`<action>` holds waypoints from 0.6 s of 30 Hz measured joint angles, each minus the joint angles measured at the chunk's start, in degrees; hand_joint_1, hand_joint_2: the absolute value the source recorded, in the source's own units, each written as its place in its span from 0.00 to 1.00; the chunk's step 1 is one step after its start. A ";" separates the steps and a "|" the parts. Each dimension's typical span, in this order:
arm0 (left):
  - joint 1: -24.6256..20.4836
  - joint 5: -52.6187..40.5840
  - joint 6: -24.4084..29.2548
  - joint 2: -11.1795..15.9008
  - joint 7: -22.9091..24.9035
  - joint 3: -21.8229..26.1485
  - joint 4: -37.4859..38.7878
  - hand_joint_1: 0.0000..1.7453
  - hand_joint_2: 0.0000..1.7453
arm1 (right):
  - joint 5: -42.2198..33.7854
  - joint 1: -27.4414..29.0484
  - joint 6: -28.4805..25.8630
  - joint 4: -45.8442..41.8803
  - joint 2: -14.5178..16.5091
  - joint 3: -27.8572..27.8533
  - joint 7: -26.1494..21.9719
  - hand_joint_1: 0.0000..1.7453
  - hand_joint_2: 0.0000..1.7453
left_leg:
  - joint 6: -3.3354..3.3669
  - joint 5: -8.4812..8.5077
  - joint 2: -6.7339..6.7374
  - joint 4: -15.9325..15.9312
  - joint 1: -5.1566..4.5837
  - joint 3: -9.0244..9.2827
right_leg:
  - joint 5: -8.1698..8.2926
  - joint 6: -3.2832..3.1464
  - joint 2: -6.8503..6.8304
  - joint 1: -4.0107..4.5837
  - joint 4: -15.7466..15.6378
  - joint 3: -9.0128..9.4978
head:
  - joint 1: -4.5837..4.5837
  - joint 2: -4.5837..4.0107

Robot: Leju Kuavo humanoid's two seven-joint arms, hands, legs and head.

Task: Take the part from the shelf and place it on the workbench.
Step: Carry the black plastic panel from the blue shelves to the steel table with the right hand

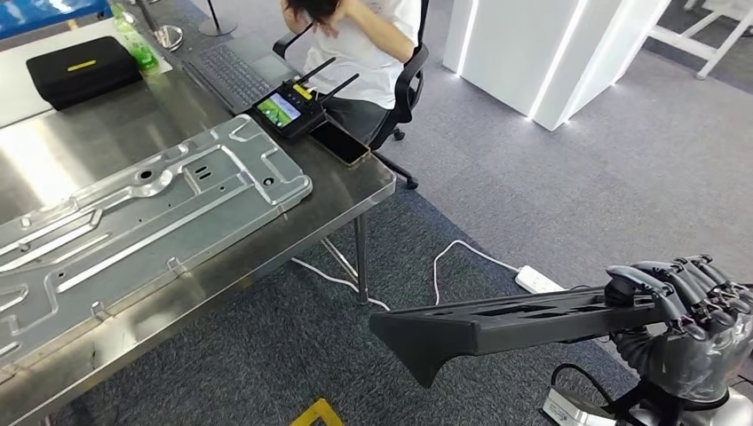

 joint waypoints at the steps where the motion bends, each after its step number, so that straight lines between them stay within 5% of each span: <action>1: 0.13 0.04 0.03 -0.01 -0.05 0.00 0.00 0.00 1.00 | -0.09 0.18 0.00 -0.01 0.00 -0.28 -0.04 1.00 1.00 | -0.38 0.06 -0.66 -0.08 0.16 -0.23 | -0.01 -0.13 -0.54 0.08 -0.22 0.10 | 0.00 0.00; 2: 0.31 0.10 0.07 0.00 -0.07 0.02 0.00 0.00 1.00 | -0.20 0.32 0.01 -0.01 0.01 -0.58 -0.09 1.00 1.00 | -0.72 0.00 -0.79 -0.02 0.23 -0.32 | 0.07 -0.40 -1.25 0.03 -0.47 0.27 | 0.00 0.00; 4: 0.58 0.25 0.09 0.02 -0.04 0.14 0.00 0.00 1.00 | -0.55 0.72 0.02 -0.04 0.02 -1.22 -0.20 1.00 1.00 | -1.32 -1.47 1.45 2.02 0.06 -1.24 | 0.21 -1.17 -2.72 -0.17 -1.17 0.82 | -0.06 0.00; 6: 0.55 0.36 0.02 0.02 -0.07 0.32 0.00 0.00 1.00 | -0.99 1.40 0.02 -0.10 0.02 -1.99 -0.29 1.00 1.00 | -1.69 -4.91 4.97 8.15 0.04 -4.14 | 0.13 -1.76 -4.31 -0.07 -1.51 1.19 | -0.14 0.00; 8: 0.53 0.43 -0.03 0.02 -0.12 0.51 0.00 0.00 1.00 | -1.49 2.02 0.03 -0.14 0.02 -2.90 -0.36 1.00 1.00 | -1.94 -7.38 6.34 14.59 0.25 -7.45 | -0.12 -1.86 -6.01 0.13 -1.44 1.29 | -0.17 0.00; 9: 0.61 0.48 -0.03 0.02 -0.14 0.62 0.00 0.00 1.00 | -1.69 2.23 0.02 -0.14 0.02 -3.35 -0.38 1.00 1.00 | -2.01 -7.16 6.59 15.48 0.30 -7.92 | -0.27 -1.82 -6.80 0.17 -1.40 1.38 | -0.17 0.00; 11: 0.76 0.53 -0.04 0.04 -0.15 0.81 0.00 0.00 1.00 | -1.97 2.47 0.02 -0.14 0.02 -4.11 -0.40 1.00 1.00 | -1.89 -3.87 7.28 10.74 0.33 -5.47 | -0.62 -1.63 -8.19 0.18 -1.32 1.76 | -0.18 0.00; 13: 0.71 0.54 -0.08 0.08 -0.19 0.92 0.00 0.00 1.00 | -2.06 2.66 0.03 -0.14 0.02 -4.79 -0.42 1.00 1.00 | -1.33 -0.91 9.46 3.15 -0.01 -1.52 | -1.11 -1.18 -9.40 0.33 -1.18 2.28 | -0.16 0.00; 15: 0.59 0.54 -0.15 0.09 -0.25 0.97 0.00 0.00 1.00 | -2.15 2.81 0.03 -0.13 -0.13 -5.45 -0.40 1.00 1.00 | -0.67 -0.35 10.51 0.06 -0.46 -0.04 | -1.47 -0.61 -10.48 0.56 -1.09 2.63 | -0.14 0.00; 18: 0.71 0.67 -0.20 0.09 -0.38 1.17 0.00 0.00 1.00 | -2.46 2.76 0.03 -0.07 -0.81 -6.23 -0.24 1.00 1.00 | 0.30 -0.03 8.61 -0.59 -0.42 0.10 | -2.11 0.28 -10.86 0.44 -0.85 3.05 | -0.13 0.00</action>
